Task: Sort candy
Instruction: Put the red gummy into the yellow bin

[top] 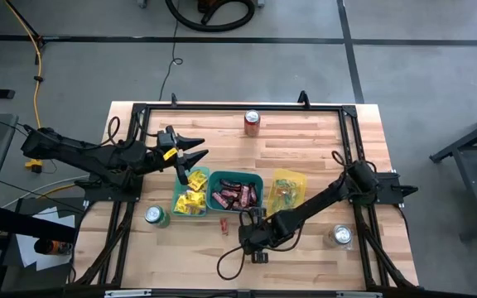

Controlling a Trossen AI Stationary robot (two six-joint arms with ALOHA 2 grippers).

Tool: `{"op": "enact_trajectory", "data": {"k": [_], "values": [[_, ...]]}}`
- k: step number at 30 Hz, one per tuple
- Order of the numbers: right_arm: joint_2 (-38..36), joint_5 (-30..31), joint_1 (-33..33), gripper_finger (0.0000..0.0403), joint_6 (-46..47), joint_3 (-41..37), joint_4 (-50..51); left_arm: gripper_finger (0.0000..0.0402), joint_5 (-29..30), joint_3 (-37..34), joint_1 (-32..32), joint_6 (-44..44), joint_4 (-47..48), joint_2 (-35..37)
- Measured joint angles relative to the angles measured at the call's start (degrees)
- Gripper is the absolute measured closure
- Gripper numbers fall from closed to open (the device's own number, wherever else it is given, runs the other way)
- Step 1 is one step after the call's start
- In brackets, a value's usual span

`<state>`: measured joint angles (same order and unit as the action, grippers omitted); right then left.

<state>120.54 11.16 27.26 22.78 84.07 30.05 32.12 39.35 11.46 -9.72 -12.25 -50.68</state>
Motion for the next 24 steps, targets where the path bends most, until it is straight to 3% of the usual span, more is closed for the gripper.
{"op": "enact_trajectory", "data": {"k": [4,7,12,15,19,24], "values": [[-4.1,-1.0,0.2,0.0386,2.2,2.4,5.4,0.0232,-0.1,0.0,0.1,-1.6,-0.2,0.7],[-9.8,1.4,1.3,0.0399,2.0,4.9,14.0,0.0232,-0.8,0.0,0.2,-0.8,-1.5,1.0],[-20.5,12.3,4.2,0.0401,12.6,2.8,28.8,0.0232,-1.9,0.0,0.2,1.9,-1.8,0.9],[-27.7,21.4,7.0,0.0400,23.5,-3.3,33.9,0.0232,-3.5,0.0,0.2,0.3,-1.9,0.8],[-37.3,25.1,9.5,0.0401,34.8,-15.8,31.0,0.0232,-3.6,0.0,0.2,-1.6,-1.9,0.8],[-45.7,25.4,8.2,0.0402,36.8,-31.4,15.1,0.0232,-3.2,0.0,0.2,-2.2,-1.8,-0.1]]}}
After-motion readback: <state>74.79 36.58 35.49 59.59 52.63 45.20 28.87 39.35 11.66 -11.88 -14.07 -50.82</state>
